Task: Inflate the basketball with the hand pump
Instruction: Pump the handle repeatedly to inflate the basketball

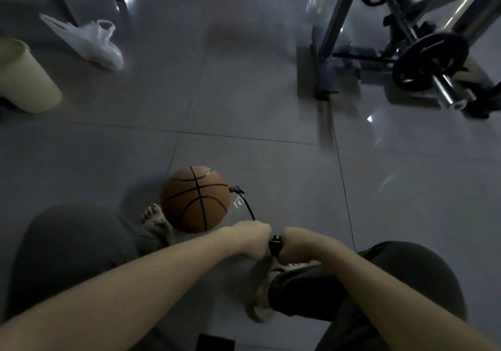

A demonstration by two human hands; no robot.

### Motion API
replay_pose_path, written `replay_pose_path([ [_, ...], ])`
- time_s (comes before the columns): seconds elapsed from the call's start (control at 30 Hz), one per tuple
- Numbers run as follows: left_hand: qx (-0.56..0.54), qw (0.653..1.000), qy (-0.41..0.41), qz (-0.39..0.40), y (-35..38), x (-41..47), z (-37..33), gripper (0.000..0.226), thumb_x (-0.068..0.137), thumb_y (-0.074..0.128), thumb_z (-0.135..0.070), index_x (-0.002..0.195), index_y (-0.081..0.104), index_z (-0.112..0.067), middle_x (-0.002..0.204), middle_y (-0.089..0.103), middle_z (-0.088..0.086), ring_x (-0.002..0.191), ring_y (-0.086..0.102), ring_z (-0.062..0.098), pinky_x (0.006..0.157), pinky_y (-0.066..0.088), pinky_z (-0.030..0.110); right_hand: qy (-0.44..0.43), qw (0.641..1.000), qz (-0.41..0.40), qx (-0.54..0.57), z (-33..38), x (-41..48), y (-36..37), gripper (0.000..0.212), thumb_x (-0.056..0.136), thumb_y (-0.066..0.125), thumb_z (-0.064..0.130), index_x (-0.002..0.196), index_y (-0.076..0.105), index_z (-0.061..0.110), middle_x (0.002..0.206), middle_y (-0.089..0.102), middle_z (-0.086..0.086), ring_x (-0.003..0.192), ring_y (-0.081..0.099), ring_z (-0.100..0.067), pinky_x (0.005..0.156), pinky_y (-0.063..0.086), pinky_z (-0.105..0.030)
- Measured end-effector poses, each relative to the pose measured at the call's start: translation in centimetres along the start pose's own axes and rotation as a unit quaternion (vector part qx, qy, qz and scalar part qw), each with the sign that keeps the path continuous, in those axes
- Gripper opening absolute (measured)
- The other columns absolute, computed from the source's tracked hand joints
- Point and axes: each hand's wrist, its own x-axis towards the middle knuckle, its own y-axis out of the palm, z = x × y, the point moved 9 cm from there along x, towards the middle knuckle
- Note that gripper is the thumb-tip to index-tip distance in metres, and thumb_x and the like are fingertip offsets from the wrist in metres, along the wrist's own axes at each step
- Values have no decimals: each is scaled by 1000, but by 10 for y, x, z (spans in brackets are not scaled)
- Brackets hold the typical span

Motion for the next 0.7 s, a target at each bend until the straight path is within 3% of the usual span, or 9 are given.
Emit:
replay_pose_path([
  [0.07, -6, 1000, 20, -6, -34, -26, -8, 26, 88, 69, -26, 68, 56, -15, 64, 57, 4, 59, 53, 25, 53, 42, 33, -7, 1000, 3, -1, 14, -31, -31, 15, 85, 65, 19, 73, 63, 12, 60, 54, -2, 48, 51, -17, 47, 41, -27],
  [0.13, -13, 999, 22, -25, -73, -44, -16, 25, 86, 72, -27, 68, 60, -16, 62, 55, 1, 58, 52, 22, 52, 40, 30, -4, 1000, -2, -6, 19, -55, -67, 17, 85, 67, 20, 71, 61, 12, 56, 51, -1, 41, 42, -14, 42, 35, -23],
  [0.3, -48, 996, 1, -71, -114, -40, -20, 14, 84, 73, -21, 80, 64, -11, 70, 59, 3, 61, 54, 21, 52, 41, 31, 4, 999, -49, 17, 11, -49, -106, 15, 87, 69, 24, 89, 70, 9, 66, 55, -2, 48, 43, -13, 44, 37, -22],
  [0.4, -39, 997, -15, -59, -92, -10, -11, 11, 88, 66, -20, 83, 64, -10, 71, 60, 4, 58, 54, 20, 49, 40, 30, 22, 997, -68, -11, 4, -16, -89, 15, 86, 66, 18, 90, 71, 4, 67, 58, -5, 55, 51, -18, 52, 44, -27],
  [0.6, -3, 998, 2, -67, -43, 40, -2, 17, 90, 63, -26, 83, 54, -14, 77, 59, 2, 64, 57, 19, 54, 42, 32, 37, 998, -42, -20, -24, 38, -43, 23, 91, 60, 31, 75, 55, 15, 71, 56, -1, 70, 57, -21, 67, 51, -33],
  [0.7, -6, 999, -7, -52, -7, 58, 11, 19, 90, 63, -29, 85, 50, -16, 82, 56, 3, 72, 56, 24, 62, 41, 34, 51, 997, -38, -39, -30, 57, -13, 21, 92, 55, 34, 89, 58, 14, 86, 60, -3, 82, 61, -25, 75, 53, -36],
])
